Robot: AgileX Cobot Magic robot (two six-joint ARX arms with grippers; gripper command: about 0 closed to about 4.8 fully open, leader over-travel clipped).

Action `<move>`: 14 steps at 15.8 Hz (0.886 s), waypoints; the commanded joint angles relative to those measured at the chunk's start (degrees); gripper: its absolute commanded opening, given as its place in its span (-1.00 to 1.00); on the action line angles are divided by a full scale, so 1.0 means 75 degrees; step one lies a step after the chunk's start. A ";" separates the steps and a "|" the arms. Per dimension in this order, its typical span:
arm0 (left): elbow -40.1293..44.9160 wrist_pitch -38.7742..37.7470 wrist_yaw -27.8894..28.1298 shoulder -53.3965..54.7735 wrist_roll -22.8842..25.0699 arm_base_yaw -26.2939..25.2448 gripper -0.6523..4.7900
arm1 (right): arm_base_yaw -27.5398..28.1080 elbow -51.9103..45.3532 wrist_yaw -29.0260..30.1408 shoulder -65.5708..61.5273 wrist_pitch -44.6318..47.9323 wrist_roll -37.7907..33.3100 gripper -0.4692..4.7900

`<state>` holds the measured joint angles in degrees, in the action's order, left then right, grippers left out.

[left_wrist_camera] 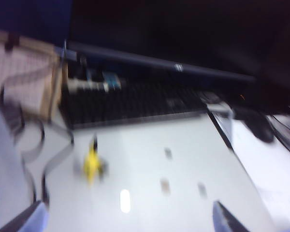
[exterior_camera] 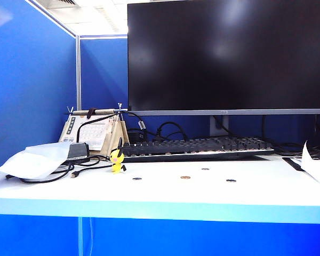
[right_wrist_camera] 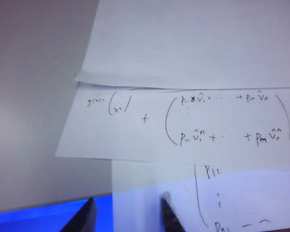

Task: Pick up the doll and place it on the similarly colored coin.

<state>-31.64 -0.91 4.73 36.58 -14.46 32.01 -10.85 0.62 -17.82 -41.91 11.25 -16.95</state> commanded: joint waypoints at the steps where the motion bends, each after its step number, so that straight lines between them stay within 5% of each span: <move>1: -0.0402 0.2340 0.0793 0.2092 -0.0032 0.0201 0.93 | -0.0009 0.0023 -0.0029 0.0020 0.0093 -0.0023 -0.17; 3: -0.0408 0.4704 0.2259 0.4237 -0.0082 0.0953 0.92 | -0.0009 0.0023 -0.0023 0.0017 0.0093 -0.0023 -0.17; 6: -0.0664 0.7087 0.3051 0.6496 -0.0076 0.1746 0.92 | -0.0009 0.0023 -0.0003 0.0017 0.0096 -0.0026 -0.17; 14: -0.1696 0.6359 0.4176 0.8591 0.0420 0.1335 0.92 | -0.0006 0.0023 -0.0006 0.0017 0.0096 -0.0023 -0.17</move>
<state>-44.12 47.11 35.16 100.47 -12.23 42.61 -10.90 0.64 -17.85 -41.91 11.22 -16.95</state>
